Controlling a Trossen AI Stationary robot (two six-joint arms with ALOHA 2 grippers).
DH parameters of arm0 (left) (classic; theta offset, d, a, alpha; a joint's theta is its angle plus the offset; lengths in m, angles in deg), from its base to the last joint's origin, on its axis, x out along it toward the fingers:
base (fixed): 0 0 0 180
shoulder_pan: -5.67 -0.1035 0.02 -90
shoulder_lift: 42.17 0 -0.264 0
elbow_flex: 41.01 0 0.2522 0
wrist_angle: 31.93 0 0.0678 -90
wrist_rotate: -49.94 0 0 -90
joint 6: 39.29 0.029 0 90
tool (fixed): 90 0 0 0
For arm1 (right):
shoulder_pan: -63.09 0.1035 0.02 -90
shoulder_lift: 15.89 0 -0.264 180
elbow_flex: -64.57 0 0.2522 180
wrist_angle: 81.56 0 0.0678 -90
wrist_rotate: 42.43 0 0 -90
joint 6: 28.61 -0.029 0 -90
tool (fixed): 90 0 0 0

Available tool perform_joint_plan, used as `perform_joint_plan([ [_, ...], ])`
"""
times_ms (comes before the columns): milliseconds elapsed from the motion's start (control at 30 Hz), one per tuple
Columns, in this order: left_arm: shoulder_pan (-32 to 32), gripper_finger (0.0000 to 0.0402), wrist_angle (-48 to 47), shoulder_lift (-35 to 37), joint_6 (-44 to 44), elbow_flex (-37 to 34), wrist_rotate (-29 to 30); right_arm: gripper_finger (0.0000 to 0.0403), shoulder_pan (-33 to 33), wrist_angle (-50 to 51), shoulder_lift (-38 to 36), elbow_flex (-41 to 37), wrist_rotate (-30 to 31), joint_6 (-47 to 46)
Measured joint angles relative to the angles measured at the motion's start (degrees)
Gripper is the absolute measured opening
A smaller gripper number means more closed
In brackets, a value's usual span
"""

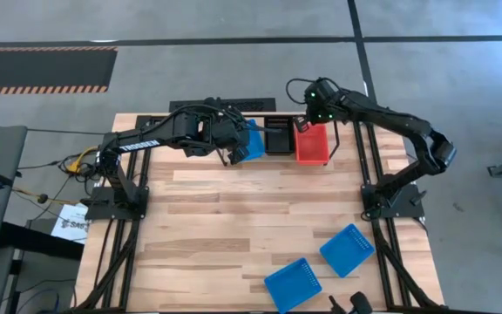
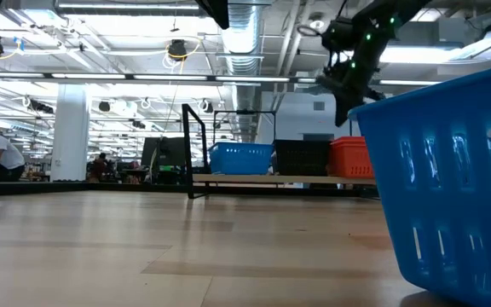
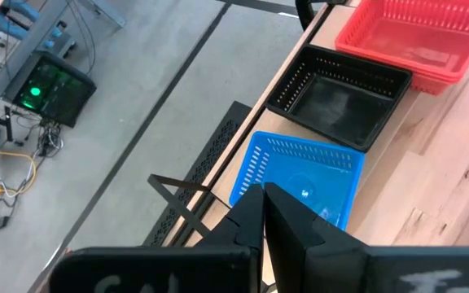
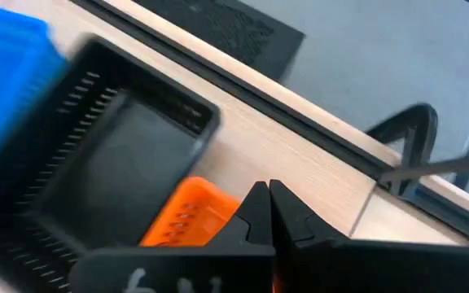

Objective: Stack baskets on shelf by color
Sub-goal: Stack the orange bin on top of the orange bin on the shelf

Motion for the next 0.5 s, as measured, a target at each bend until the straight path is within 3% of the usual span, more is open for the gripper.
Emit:
perform_joint_plan([
  [100,0.0,0.0,0.0,0.0,-0.26,0.0,0.0,0.0,1.34,1.32,-1.62,1.61,-4.51,0.26],
  [267,-0.02,0.0,0.0,0.0,-0.52,0.0,0.0,0.0,5.82,10.67,-4.17,1.96,-17.89,2.62],
  [500,-0.02,0.0,0.0,0.0,-0.97,0.0,0.34,0.0,16.75,26.58,-5.63,1.86,-19.05,7.1],
])
